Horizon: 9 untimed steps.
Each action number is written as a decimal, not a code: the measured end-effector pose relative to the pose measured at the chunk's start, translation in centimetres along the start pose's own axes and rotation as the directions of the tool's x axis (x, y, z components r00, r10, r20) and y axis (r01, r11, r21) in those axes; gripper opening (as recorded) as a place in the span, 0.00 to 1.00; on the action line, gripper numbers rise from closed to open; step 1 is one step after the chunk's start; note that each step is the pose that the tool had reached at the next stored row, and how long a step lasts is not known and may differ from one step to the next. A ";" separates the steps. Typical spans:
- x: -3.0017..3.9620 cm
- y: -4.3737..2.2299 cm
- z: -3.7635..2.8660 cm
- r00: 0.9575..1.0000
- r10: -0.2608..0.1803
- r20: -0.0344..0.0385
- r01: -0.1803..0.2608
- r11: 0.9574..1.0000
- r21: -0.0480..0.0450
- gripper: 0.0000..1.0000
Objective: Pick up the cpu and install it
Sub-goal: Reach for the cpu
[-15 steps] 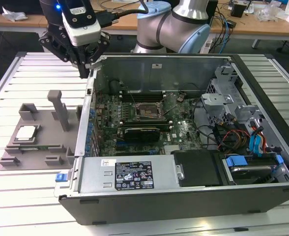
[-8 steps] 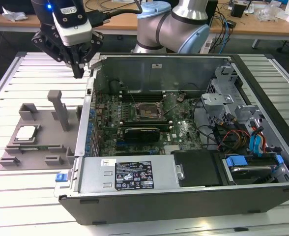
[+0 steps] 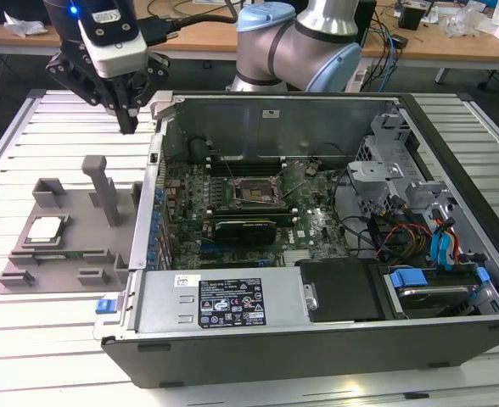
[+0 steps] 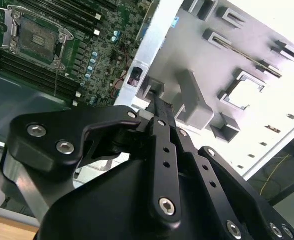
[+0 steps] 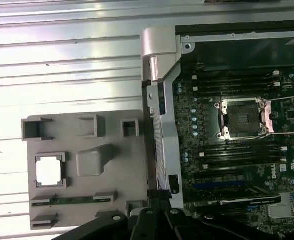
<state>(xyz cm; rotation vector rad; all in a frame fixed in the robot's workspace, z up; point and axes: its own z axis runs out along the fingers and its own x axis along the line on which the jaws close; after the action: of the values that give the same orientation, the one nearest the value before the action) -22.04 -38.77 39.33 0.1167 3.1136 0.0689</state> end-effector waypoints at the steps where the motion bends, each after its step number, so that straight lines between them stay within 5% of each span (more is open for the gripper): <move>1: 0.41 0.10 -0.01 1.000 0.000 0.000 0.000 1.000 0.000 0.11; 9: 1.97 0.41 -0.03 1.000 0.000 0.000 0.000 1.000 0.000 0.11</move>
<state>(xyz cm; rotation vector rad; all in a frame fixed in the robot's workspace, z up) -23.98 -38.22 39.33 0.1167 3.1136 0.0689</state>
